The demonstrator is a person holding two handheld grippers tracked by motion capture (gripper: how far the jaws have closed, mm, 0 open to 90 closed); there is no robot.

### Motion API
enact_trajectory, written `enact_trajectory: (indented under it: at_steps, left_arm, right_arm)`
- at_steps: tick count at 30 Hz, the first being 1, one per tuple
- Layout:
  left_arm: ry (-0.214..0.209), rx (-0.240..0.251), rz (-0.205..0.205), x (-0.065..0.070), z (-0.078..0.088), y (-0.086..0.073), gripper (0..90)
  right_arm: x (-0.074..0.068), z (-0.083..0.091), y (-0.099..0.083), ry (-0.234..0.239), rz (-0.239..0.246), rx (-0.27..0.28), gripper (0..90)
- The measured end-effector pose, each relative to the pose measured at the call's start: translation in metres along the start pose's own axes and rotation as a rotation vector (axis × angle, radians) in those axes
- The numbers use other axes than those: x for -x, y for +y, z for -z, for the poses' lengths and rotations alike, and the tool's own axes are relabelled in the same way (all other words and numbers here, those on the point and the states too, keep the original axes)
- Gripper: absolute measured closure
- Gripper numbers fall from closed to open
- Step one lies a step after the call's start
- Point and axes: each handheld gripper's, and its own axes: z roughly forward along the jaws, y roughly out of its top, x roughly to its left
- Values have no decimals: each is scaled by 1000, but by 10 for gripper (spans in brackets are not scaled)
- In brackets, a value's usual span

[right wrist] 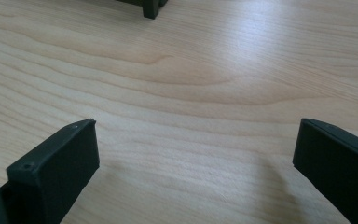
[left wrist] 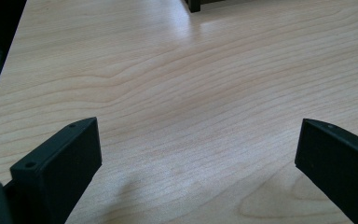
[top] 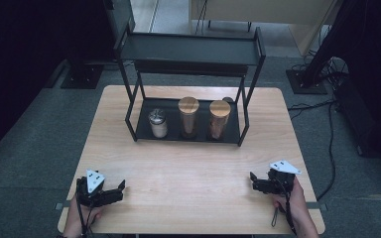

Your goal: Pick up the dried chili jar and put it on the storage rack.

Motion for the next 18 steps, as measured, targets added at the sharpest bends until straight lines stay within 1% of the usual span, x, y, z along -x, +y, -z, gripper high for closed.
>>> enact_trajectory:
  at_steps: [5,10,18]
  left_arm:
    - [3,-2,0,0,0,0,7]
    - [5,-6,-4,0,0,0,7]
    - [9,-3,-3,0,0,0,7]
  right_arm:
    - [6,6,-5,-10,-2,-2,1]
    - [13,12,-11,-20,-19,-1,1]
    - [21,20,-17,-31,-28,2,1]
